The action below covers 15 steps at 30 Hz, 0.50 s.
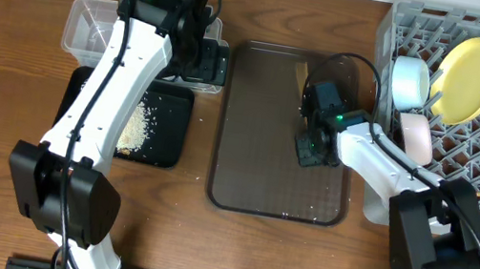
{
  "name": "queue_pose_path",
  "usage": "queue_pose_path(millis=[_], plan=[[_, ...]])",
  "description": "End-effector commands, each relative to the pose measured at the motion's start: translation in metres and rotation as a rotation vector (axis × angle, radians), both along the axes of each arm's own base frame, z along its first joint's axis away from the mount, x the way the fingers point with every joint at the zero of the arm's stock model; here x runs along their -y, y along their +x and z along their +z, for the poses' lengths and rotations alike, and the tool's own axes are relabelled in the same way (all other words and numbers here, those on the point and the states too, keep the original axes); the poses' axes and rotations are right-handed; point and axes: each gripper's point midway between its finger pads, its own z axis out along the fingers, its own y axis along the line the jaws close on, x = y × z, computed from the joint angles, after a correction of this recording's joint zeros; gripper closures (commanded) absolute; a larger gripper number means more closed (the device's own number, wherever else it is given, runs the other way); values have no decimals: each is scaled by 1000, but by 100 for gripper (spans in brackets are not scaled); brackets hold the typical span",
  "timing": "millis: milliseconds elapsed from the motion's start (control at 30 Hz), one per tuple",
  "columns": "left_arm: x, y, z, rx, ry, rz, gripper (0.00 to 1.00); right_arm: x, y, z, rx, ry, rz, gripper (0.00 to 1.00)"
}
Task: Sort waste into correct bins and load items into the dishwasher rack
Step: 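Return the right gripper to the tray and grasp the second chopstick, then carry the second chopstick with the right gripper into the rack and release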
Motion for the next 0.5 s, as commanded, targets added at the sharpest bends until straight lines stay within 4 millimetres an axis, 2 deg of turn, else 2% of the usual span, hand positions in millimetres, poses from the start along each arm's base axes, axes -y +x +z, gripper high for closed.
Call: queue_pose_path(millis=[0, 200, 300, 367, 467], plan=[[-2, 3, 8, 23, 3, 18, 9, -1, -1, -2, -7, -16, 9, 99], [-2, 3, 8, 23, 3, 18, 9, 1, -4, -5, -15, -18, 0, 99], [-2, 3, 8, 23, 3, 18, 9, -1, 3, 7, 14, 5, -39, 99], [-2, 3, 8, 23, 3, 18, 9, -4, 10, 26, 53, 38, -49, 99], [-2, 3, 8, 23, 3, 18, 9, -2, 20, 70, 126, 76, -62, 99]])
